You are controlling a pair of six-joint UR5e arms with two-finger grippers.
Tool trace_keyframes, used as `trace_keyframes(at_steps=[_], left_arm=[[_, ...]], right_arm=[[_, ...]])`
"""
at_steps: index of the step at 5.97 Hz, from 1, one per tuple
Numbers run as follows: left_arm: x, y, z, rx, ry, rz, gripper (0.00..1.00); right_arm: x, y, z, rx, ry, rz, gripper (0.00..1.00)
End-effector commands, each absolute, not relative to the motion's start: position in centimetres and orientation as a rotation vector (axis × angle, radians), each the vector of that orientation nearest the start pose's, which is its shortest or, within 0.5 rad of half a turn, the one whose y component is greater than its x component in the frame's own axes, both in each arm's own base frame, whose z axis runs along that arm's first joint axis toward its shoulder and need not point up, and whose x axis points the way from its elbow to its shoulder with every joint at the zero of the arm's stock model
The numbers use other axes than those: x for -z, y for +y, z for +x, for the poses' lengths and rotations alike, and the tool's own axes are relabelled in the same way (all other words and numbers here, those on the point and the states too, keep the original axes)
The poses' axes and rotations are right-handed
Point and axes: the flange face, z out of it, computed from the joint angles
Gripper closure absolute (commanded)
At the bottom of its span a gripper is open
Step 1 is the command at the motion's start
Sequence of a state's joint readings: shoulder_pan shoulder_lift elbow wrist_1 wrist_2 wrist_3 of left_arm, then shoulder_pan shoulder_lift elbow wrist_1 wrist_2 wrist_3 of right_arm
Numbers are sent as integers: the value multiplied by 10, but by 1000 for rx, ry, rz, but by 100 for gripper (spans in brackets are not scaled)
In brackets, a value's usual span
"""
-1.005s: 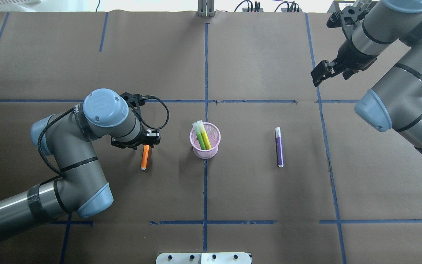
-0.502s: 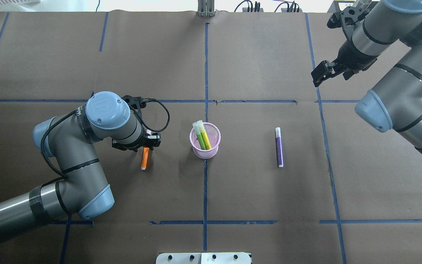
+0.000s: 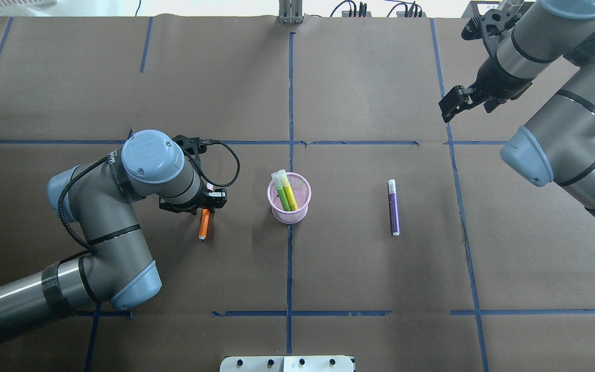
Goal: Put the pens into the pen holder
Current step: 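Lift the orange marker upright with the left gripper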
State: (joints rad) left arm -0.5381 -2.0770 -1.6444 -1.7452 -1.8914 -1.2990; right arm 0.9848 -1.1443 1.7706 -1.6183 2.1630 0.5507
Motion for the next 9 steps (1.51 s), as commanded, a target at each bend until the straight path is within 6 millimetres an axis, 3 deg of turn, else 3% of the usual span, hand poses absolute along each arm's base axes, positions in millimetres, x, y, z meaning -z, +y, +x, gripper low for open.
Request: trace_keyframes(at_steps=[1,2,4,6,7,9], left_arm=[[-318,-431,524,130,811,14,85],[-317,-431,524,124,812,16,96],[-303,-430,519,128,832,28,100],[-247,-445,500,181,879,223,100],[-208,-444,486,114,987,379,100],[-164,-448,477,135,1058,574,100]], right_arm=[[-334,-561,-279,205,-788,165,0],[-334,-561,-279,205,-788,165,0],[-330,-561,-278,205,-793,170,0],[-330,-560,-278,205,-794,172,0],[-330,-560,-278,207,-793,172,0],[-331,-560,-277,205,-794,169,0]])
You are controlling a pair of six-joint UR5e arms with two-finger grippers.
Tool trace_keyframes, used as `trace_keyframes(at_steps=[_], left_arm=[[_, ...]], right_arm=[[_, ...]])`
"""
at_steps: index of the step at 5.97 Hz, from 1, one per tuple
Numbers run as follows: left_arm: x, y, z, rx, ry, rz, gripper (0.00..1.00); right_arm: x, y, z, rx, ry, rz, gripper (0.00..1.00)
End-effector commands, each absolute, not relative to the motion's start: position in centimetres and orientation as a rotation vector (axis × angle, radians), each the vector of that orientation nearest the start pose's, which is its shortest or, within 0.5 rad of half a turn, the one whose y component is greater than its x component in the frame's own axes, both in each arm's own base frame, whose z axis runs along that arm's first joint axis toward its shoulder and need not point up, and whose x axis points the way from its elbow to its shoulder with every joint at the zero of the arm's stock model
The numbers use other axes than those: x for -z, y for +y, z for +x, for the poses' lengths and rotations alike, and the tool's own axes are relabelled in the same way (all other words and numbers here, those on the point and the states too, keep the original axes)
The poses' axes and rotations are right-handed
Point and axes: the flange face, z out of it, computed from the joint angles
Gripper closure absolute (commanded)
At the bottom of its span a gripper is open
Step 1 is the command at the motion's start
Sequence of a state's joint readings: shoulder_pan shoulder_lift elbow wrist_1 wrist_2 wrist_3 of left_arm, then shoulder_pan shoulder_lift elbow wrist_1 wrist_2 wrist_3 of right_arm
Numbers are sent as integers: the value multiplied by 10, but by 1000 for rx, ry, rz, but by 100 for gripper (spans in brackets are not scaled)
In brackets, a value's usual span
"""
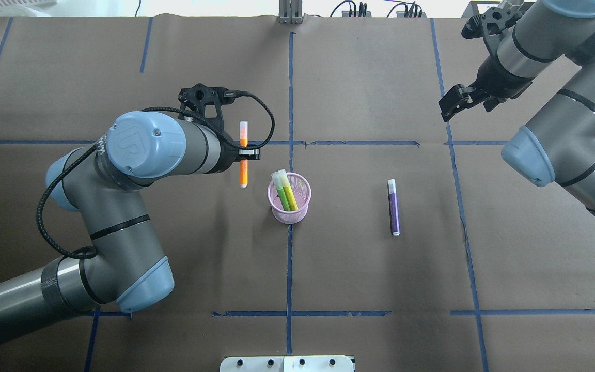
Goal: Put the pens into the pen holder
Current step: 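Lift the orange marker upright with the left gripper, then lower the orange marker into the cup and open the left gripper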
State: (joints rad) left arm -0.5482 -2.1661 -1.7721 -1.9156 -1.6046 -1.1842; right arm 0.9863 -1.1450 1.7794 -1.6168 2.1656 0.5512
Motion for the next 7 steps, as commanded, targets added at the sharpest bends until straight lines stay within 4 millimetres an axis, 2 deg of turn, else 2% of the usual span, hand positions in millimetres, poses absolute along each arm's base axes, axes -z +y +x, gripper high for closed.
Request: trace_keyframes(at_steps=[1,2,3,6,7], left_arm=[[-136,-440,485,94,1058,663,100],[-128,-409,514,58,1032,730,98],[-126,-396,531,-8,991,786,98],[-142,-391,555,-58,981,796,97],[-145,-392,561,-72,969,796,89]], right_arm=[[-331,-560,-277,207,-794,170,0],[-332,-560,-276,205,-793,169,0],[-331,-561,-276,205,-794,172,0],[-332,-561,-276,204,-792,171,0],[-332,-561,-276,204,-792,171,0]])
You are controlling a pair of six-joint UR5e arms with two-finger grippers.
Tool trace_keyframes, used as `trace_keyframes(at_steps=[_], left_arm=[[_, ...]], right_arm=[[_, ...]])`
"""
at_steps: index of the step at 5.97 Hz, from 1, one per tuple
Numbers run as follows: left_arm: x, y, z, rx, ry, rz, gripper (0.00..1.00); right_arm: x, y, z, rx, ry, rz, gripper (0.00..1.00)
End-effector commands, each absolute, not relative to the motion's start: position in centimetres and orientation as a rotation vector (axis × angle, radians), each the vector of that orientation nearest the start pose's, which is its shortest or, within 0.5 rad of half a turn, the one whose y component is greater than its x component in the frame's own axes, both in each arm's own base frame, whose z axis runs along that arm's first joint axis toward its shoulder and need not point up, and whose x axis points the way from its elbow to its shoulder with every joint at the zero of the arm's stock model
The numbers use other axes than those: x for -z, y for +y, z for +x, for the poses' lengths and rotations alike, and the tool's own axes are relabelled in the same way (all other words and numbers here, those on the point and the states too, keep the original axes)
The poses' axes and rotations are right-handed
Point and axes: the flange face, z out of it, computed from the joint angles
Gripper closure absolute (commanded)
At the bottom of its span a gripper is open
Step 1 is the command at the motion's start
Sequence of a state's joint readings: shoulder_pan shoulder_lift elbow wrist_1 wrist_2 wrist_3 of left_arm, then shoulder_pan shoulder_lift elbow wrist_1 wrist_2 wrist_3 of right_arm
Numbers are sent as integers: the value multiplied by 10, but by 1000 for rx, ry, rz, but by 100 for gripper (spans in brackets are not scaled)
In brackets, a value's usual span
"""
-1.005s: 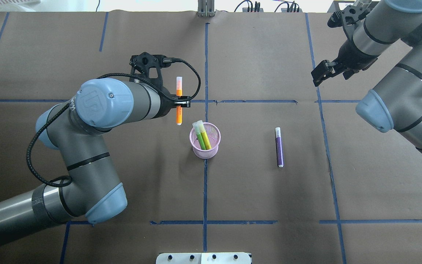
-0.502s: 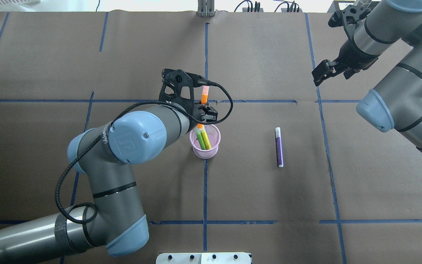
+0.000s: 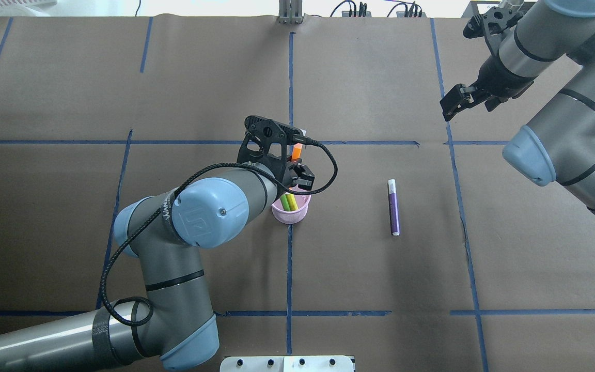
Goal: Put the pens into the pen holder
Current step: 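Lower the orange marker into the cup and open the left gripper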
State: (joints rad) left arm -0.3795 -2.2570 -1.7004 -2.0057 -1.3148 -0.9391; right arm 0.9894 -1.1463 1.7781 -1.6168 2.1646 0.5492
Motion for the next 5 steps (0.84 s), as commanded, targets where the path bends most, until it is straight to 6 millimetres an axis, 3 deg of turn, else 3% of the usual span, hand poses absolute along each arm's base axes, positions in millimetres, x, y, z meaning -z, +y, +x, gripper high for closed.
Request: trace_keyframes(at_steps=[1,2,4,5], left_arm=[[-140,-392,562,-76,977,797,17],[-137,-390,558,-73,992,799,0],[-112,-377,534,-96,1073,788,0],[-113,-385,526,-146,1097,712,0]], right_arm=[[-332,-561,-276,204,-792,171,0],[-331,-561,-276,205,-792,173,0],[-332,-561,-276,203,-791,173,0],[-331,-561,-276,201,-793,174,0]])
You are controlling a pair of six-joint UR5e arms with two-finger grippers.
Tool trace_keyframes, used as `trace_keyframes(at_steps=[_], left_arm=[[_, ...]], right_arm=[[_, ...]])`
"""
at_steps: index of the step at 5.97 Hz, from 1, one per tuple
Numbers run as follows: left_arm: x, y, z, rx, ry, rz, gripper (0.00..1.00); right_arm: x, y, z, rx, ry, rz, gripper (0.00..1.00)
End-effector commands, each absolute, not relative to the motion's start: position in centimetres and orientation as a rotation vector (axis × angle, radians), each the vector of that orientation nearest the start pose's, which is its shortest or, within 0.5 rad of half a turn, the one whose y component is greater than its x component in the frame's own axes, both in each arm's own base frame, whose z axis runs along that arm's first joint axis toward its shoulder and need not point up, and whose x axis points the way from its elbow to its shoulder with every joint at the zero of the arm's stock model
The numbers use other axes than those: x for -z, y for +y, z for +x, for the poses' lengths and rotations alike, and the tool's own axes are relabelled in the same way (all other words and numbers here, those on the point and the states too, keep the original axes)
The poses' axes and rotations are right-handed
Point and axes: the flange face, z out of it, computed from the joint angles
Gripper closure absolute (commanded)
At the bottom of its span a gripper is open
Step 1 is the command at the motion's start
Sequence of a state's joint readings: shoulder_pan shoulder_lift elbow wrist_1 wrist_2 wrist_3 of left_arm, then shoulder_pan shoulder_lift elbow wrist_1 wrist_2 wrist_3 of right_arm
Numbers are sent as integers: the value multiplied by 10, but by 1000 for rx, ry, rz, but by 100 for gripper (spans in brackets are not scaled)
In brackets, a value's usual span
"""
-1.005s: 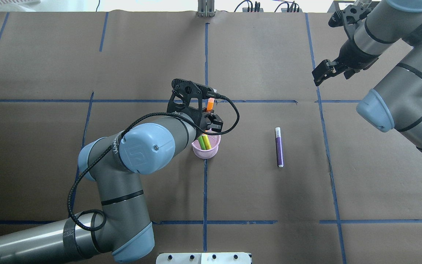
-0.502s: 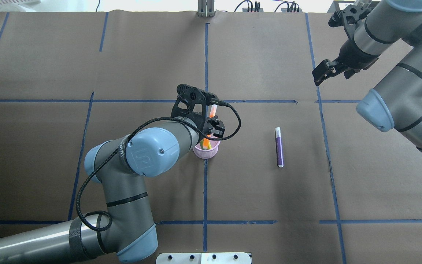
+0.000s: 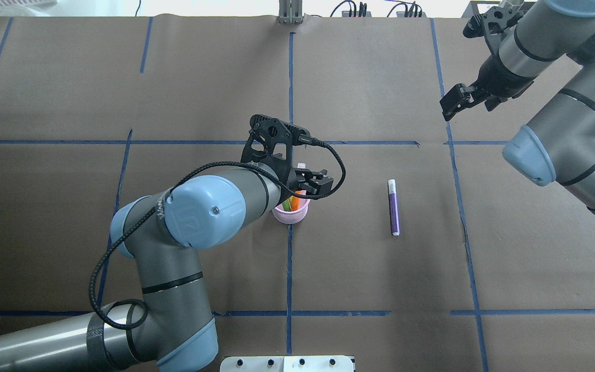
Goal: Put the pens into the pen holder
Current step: 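Lower the orange marker into the cup and open the left gripper, then withdraw the left gripper away from the cup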
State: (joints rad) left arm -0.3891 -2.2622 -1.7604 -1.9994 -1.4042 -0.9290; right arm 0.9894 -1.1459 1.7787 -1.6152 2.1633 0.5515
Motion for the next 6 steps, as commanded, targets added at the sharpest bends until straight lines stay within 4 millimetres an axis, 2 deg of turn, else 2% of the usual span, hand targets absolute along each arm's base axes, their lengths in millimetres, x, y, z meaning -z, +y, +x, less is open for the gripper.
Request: trace_keyframes(at_steps=[1,3,4,5,6], left_arm=[[-120,-400,512,-187,1065,601,0],[-140,-444,451,-196,965,304,1],[-166,-460,429,-196,949,202,2],[-201,-470,407,-268,911,193,2],[-220,-477,385,-328,848,198,2]], right_arm=[[-331,-560,-275,197,-793,173,0],[-332,-560,-275,179,-790,166,0],[-333,-557,-281,157,-789,151,0],[-333,-552,-292,142,-779,146,0],[-332,-547,-312,118,-794,178,0]])
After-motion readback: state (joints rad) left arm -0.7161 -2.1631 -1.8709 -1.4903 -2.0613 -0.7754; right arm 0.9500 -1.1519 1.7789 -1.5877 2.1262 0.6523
